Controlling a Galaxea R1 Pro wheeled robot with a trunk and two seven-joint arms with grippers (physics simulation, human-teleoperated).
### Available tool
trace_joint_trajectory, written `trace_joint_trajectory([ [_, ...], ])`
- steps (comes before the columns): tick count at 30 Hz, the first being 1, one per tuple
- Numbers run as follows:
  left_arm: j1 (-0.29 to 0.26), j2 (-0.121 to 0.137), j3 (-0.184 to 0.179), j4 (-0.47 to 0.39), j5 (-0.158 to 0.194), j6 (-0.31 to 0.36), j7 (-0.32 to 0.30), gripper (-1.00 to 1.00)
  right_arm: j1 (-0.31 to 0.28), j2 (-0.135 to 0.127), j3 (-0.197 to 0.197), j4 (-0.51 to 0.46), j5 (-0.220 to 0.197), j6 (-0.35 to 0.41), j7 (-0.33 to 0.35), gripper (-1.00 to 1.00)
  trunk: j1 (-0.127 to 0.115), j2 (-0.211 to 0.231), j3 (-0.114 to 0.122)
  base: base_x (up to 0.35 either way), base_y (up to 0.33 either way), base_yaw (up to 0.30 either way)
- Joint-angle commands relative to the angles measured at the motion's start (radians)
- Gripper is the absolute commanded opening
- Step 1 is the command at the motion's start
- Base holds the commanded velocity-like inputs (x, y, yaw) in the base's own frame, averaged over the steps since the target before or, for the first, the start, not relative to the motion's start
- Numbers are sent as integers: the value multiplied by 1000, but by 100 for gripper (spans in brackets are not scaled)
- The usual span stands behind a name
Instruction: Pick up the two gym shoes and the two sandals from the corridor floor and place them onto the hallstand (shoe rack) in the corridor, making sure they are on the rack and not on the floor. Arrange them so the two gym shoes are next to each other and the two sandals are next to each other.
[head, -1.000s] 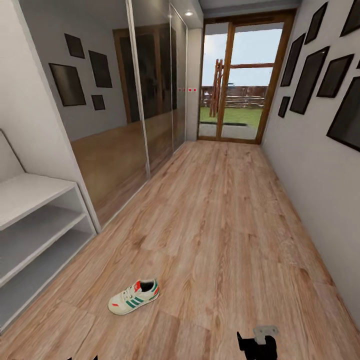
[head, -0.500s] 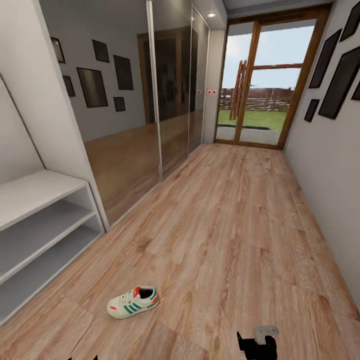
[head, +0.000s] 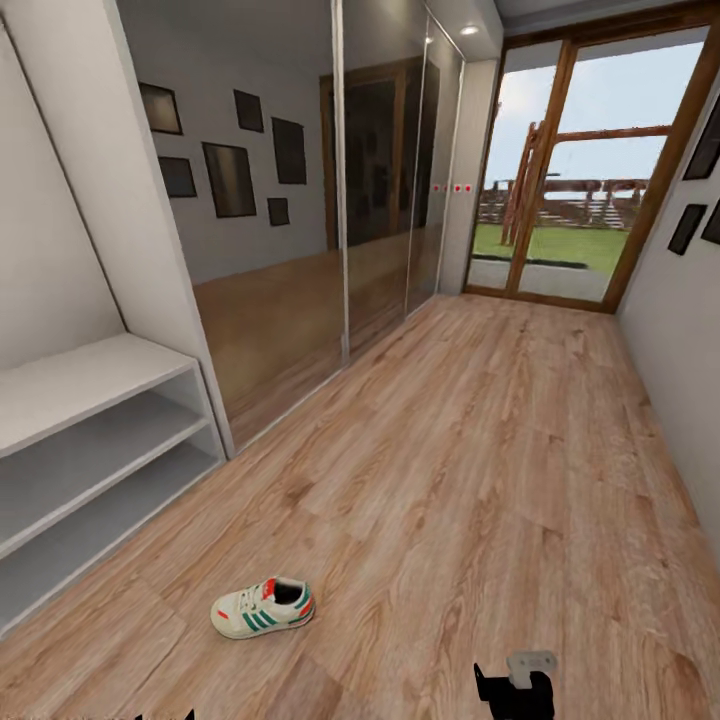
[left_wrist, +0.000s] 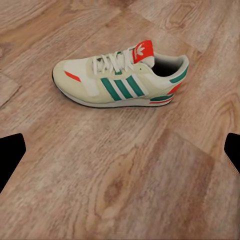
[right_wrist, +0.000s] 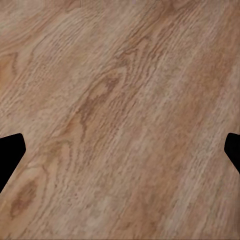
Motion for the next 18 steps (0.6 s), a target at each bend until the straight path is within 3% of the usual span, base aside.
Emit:
trace_joint_trajectory([
  [1,-1,0,5,1,2,0,-9,100,0,0,2,0,3,-2,-3,100,0,0,0,99,-262,246],
  [18,-1,0,5,1,5,0,-9,100,0,0,2,0,3,-2,-3,100,0,0,11,101,-262,246],
])
